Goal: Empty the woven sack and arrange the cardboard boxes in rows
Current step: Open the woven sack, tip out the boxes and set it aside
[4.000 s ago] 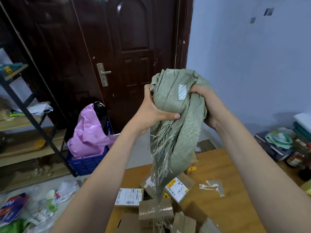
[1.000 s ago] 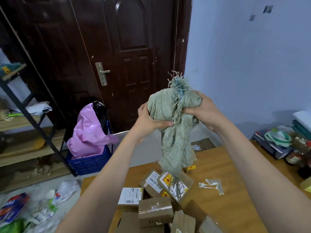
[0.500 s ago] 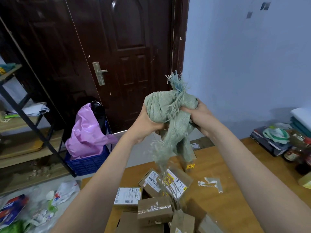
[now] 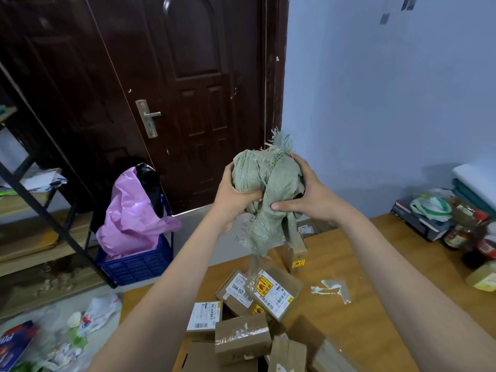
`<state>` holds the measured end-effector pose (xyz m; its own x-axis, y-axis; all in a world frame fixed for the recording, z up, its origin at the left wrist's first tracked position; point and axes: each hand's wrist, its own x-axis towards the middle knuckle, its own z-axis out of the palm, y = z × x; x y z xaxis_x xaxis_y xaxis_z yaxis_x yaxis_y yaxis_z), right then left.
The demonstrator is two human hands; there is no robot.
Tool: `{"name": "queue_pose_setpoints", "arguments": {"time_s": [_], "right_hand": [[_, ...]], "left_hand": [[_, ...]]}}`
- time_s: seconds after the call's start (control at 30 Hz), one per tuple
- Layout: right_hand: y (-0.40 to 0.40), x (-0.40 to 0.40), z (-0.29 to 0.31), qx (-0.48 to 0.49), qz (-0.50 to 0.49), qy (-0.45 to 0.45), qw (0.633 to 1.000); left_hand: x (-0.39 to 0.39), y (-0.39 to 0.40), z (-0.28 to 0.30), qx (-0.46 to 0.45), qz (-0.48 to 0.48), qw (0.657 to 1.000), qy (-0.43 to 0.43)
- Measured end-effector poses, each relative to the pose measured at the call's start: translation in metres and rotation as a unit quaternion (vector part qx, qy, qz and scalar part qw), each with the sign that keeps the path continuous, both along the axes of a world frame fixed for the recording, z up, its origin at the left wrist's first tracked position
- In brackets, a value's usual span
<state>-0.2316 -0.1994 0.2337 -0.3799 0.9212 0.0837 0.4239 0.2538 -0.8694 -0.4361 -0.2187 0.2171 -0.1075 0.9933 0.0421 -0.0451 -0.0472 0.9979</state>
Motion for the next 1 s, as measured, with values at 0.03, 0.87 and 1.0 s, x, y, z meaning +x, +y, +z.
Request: {"name": "queue_pose_setpoints", "arguments": {"time_s": [0.03, 0.87, 1.0], "right_hand": [[0.001, 0.004, -0.002, -0.004, 0.001, 0.002, 1.0], [0.024, 0.194, -0.083, 0.015, -0.34, 0.033, 0.94], [0.028, 0.23, -0.101, 0.016, -0.381, 0.03, 0.924]], "left_hand": [[0.004, 0.0, -0.001, -0.005, -0.006, 1.0, -0.002], [0.216, 0.095, -0.076, -0.01, -0.202, 0.965, 0.167], [0.261, 0.111, -0.099, 0.0, -0.208, 0.962, 0.177]]}}
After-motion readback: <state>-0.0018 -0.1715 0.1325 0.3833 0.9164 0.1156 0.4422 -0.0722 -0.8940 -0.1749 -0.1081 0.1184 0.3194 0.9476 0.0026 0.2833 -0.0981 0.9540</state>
